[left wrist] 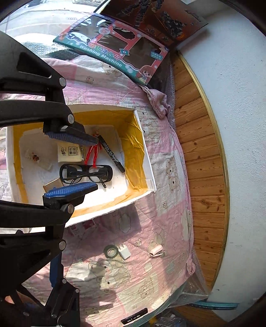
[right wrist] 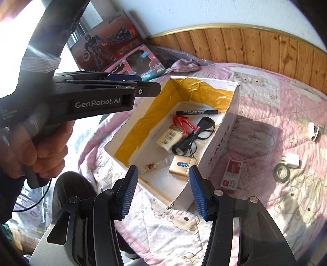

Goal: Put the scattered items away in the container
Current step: 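Move right gripper to the green tape roll while left gripper moves to the red staples box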

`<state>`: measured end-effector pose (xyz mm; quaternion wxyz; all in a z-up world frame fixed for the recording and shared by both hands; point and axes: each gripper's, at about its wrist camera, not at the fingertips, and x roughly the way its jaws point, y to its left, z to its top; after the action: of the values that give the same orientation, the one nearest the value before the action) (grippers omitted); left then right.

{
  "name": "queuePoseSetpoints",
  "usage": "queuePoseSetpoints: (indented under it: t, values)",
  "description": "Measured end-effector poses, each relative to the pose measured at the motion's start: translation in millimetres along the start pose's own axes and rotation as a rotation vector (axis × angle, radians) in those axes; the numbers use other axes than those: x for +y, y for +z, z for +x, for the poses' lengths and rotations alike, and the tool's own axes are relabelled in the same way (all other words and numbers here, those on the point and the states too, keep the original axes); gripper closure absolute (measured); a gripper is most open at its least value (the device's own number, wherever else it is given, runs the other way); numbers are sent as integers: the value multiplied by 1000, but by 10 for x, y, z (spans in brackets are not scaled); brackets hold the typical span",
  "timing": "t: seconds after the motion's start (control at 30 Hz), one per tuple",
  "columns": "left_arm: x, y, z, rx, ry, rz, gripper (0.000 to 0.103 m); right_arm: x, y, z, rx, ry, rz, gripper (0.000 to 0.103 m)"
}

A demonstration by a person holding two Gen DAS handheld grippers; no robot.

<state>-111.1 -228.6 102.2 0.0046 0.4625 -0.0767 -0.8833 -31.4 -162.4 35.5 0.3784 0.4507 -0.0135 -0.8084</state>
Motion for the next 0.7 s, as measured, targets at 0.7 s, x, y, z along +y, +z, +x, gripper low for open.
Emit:
queuePoseSetpoints:
  t: [0.7]
  values:
    - [-983,-586,-446,-50,-141,-2,64,-993,-594,-679,-35,-115,184,48]
